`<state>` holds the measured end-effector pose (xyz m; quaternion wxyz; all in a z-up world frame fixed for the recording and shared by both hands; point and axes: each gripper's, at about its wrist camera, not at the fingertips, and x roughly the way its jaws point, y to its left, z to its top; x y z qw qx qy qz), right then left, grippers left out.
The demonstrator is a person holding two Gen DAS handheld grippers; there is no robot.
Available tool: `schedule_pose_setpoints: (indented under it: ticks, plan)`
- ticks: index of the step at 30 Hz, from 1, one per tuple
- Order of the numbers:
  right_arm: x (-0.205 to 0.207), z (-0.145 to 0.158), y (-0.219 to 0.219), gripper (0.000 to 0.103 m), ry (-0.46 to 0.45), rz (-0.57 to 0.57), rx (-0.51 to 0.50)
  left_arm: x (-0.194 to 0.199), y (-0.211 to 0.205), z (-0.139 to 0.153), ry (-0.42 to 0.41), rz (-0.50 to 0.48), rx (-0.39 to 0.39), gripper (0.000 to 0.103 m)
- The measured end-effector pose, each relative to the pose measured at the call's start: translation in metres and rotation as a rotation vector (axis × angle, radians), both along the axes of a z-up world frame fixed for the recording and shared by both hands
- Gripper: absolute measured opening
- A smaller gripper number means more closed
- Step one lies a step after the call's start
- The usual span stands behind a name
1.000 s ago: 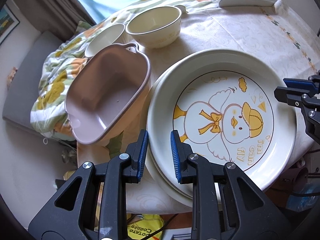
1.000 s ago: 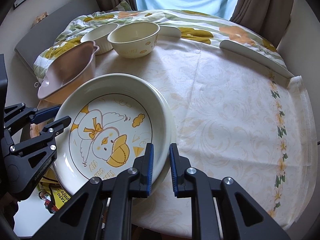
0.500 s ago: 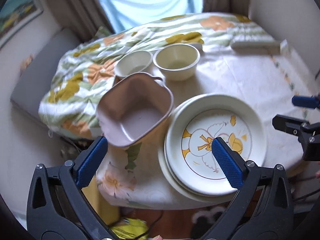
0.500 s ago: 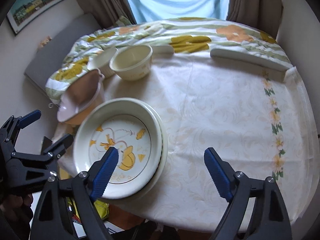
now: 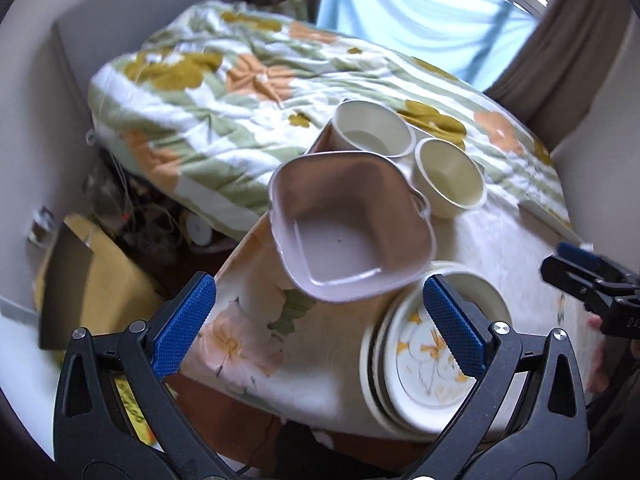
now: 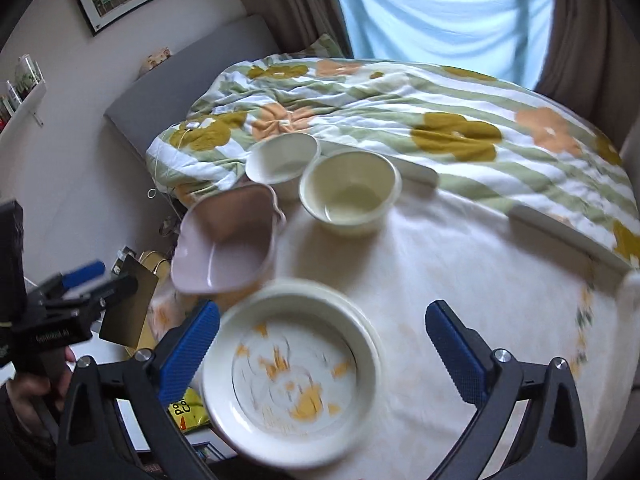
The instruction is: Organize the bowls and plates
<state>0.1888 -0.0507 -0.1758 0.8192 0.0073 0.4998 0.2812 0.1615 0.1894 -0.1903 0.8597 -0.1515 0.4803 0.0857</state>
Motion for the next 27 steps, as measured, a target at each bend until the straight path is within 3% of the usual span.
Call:
schedule_pose_setpoints:
  ticks: [3, 5, 8, 10, 13, 15, 17, 21, 27]
  plan:
    - [0.024, -0.02, 0.028, 0.102, 0.07, 0.036, 0.011, 0.019, 0.01, -0.023, 0.036, 0.012, -0.046, 0.101]
    - [0.04, -0.038, 0.048, 0.101, 0.111, 0.053, 0.007, 0.033, 0.016, -0.043, 0.061, 0.015, -0.085, 0.086]
    - [0.056, -0.064, 0.072, 0.081, 0.188, 0.08, 0.031, 0.05, 0.02, -0.068, 0.108, 0.005, -0.123, 0.065]
    - [0.064, -0.08, 0.084, 0.065, 0.229, 0.091, 0.023, 0.058, 0.02, -0.081, 0.126, 0.0, -0.131, 0.059]
    - [0.071, -0.095, 0.095, 0.054, 0.265, 0.106, 0.031, 0.067, 0.024, -0.094, 0.149, -0.004, -0.135, 0.048]
    - [0.074, -0.1, 0.102, 0.047, 0.269, 0.115, 0.021, 0.072, 0.028, -0.1, 0.158, -0.006, -0.146, 0.033]
    - [0.076, -0.102, 0.105, 0.033, 0.27, 0.118, 0.015, 0.075, 0.03, -0.103, 0.168, -0.007, -0.133, 0.016]
    - [0.077, -0.103, 0.108, 0.017, 0.231, 0.112, -0.044, 0.078, 0.036, -0.104, 0.17, -0.017, -0.129, 0.012]
    - [0.077, -0.104, 0.104, 0.014, 0.229, 0.091, -0.028, 0.078, 0.033, -0.096, 0.165, -0.045, -0.072, 0.012]
